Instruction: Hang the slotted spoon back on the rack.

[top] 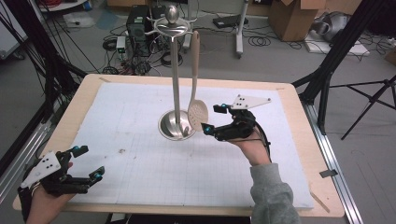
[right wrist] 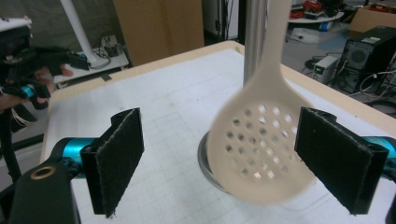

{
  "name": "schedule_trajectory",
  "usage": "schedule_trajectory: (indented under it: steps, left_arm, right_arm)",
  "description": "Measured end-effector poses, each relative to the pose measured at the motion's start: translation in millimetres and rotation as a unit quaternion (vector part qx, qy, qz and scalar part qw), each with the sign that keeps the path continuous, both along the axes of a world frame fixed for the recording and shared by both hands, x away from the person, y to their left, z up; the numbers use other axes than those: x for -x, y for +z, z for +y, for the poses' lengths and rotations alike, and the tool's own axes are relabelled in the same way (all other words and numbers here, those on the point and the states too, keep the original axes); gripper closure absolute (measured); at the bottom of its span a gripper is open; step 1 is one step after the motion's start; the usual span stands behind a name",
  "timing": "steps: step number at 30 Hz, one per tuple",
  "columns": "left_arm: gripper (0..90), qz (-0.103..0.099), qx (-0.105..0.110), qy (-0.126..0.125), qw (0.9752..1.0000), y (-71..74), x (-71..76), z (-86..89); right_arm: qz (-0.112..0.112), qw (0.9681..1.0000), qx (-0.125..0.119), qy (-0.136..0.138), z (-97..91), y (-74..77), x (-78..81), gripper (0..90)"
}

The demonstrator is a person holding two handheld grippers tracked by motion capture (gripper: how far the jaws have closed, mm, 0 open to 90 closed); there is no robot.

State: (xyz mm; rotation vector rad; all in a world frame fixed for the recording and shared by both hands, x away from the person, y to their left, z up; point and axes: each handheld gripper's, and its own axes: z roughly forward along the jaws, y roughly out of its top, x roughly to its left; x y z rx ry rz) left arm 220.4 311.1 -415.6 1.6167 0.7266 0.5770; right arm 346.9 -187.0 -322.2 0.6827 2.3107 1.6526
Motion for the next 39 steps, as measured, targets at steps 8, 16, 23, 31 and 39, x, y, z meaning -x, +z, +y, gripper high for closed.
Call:
schedule_trajectory:
  steps: [8, 16, 23, 31, 39]
  left_arm:
    - [3.7, 0.000, 0.001, -0.006, 1.0000, -0.6, -6.0, -4.4]
    - [3.6, -0.003, 0.005, -0.006, 1.0000, 0.0, -11.1, -4.4]
    - [3.7, -0.006, 0.006, -0.007, 0.9999, -0.2, -13.3, -6.2]
    - [3.6, -0.005, 0.005, -0.009, 0.9999, -1.3, -15.0, -8.1]
    - [3.6, -0.004, 0.004, -0.010, 0.9999, -2.1, -15.3, -8.4]
  right_arm:
    - [-0.012, 0.9998, 0.011, -0.009, -2.8, -8.9, 11.9, 14.9]
    - [-0.024, 0.9995, 0.008, -0.021, -12.4, -16.3, 22.3, 14.9]
    - [-0.029, 0.9991, 0.001, -0.031, -25.2, -23.0, 30.4, 14.7]
    - [-0.032, 0.9984, -0.014, -0.044, -44.7, -33.3, 41.2, 14.7]
    - [-0.022, 0.9977, -0.028, -0.059, -62.9, -46.7, 47.3, 14.3]
